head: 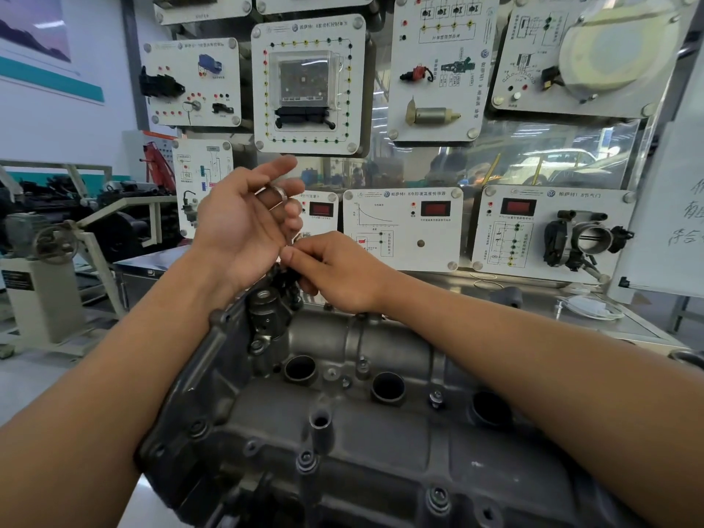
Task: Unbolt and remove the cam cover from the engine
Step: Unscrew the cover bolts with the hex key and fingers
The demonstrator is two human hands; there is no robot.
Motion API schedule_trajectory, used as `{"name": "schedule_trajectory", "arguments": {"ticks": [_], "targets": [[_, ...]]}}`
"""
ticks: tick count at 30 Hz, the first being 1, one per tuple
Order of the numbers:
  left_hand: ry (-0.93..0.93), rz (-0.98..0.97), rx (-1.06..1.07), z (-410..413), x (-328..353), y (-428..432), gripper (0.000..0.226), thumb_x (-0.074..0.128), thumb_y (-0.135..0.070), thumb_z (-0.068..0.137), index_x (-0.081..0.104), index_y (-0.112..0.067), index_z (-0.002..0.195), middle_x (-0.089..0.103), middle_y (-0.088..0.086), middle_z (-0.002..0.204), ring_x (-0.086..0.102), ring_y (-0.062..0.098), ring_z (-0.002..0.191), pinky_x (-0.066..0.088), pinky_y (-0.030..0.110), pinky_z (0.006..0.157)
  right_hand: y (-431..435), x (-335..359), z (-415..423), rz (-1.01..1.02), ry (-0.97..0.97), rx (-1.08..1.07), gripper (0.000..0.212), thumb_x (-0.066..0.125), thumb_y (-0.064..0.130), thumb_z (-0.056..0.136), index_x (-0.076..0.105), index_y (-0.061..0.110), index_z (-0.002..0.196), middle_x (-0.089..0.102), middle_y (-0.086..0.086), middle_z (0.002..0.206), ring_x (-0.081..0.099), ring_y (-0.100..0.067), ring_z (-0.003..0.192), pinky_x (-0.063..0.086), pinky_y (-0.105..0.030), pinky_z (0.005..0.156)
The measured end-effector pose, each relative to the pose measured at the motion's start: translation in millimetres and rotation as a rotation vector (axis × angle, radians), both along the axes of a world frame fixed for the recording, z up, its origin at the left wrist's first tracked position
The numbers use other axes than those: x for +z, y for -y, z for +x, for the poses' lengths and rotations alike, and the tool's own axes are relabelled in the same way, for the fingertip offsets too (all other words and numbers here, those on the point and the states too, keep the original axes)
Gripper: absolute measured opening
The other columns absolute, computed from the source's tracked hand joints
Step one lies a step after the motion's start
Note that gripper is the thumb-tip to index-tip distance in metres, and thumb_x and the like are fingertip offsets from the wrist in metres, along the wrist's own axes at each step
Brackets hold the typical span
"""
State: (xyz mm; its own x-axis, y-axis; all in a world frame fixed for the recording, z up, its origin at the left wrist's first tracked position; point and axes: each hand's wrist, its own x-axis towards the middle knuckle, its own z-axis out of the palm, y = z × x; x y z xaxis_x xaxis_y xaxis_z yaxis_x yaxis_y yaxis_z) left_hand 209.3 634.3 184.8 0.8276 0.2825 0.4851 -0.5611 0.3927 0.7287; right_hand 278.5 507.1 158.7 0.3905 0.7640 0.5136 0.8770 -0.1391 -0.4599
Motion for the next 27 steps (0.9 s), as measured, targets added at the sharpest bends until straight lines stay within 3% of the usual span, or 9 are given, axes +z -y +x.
{"name": "schedule_trajectory", "arguments": {"ticks": [5,8,12,17,22,27], "targets": [[0.057,0.059,-0.183,-4,-4,-7,0.034,0.038,-0.013,0.092,0.065,-0.018,0.113,0.068,0.001,0.090,0.057,0.014,0.071,0.047,0.025,0.068,1,0,0,0.020,0.016,-0.023,0.043,0.045,0.021,0.105,0.063,-0.006,0.077,0.070,-0.016,0.072,0.054,-0.013,0.058,0.043,-0.025,0.063],[0.087,0.233,-0.075,-2,-5,-3,0.030,0.050,-0.009,0.091,0.063,-0.021,0.116,0.069,0.000,0.096,0.054,0.011,0.072,0.045,0.021,0.069,1,-1,1,0.026,0.003,-0.021,0.042,0.044,0.019,0.106,0.062,-0.008,0.079,0.068,-0.014,0.071,0.057,-0.018,0.063,0.046,-0.032,0.070],[0.047,0.315,0.179,3,-5,10,0.019,0.061,-0.008,0.091,0.065,-0.013,0.109,0.066,0.000,0.076,0.041,0.007,0.049,0.034,0.018,0.051,1,0,0,0.014,0.004,-0.006,0.039,0.044,0.018,0.105,0.064,-0.008,0.084,0.068,-0.015,0.073,0.059,-0.020,0.065,0.047,-0.033,0.070],[-0.014,0.265,0.318,5,0,10,0.017,0.050,-0.010,0.101,0.067,-0.012,0.098,0.062,0.002,0.065,0.026,0.008,0.033,0.019,0.021,0.039,-1,0,-1,-0.001,0.008,0.010,0.035,0.048,0.015,0.104,0.064,-0.010,0.086,0.061,-0.011,0.068,0.050,-0.013,0.057,0.040,-0.023,0.060],[-0.062,0.196,0.267,4,1,11,0.025,0.043,-0.017,0.100,0.066,-0.011,0.090,0.062,0.004,0.061,0.024,0.009,0.031,0.019,0.021,0.039,-1,0,0,0.000,-0.008,0.014,0.035,0.048,0.015,0.104,0.064,-0.011,0.087,0.060,-0.012,0.069,0.054,-0.018,0.063,0.044,-0.031,0.066],[-0.106,0.117,0.209,2,2,10,0.019,0.048,-0.019,0.095,0.059,-0.013,0.080,0.055,0.002,0.055,0.026,0.010,0.033,0.025,0.022,0.040,-1,0,0,-0.008,0.017,0.002,0.035,0.049,0.015,0.104,0.062,-0.004,0.078,0.061,-0.010,0.068,0.046,-0.006,0.052,0.038,-0.018,0.056]]}}
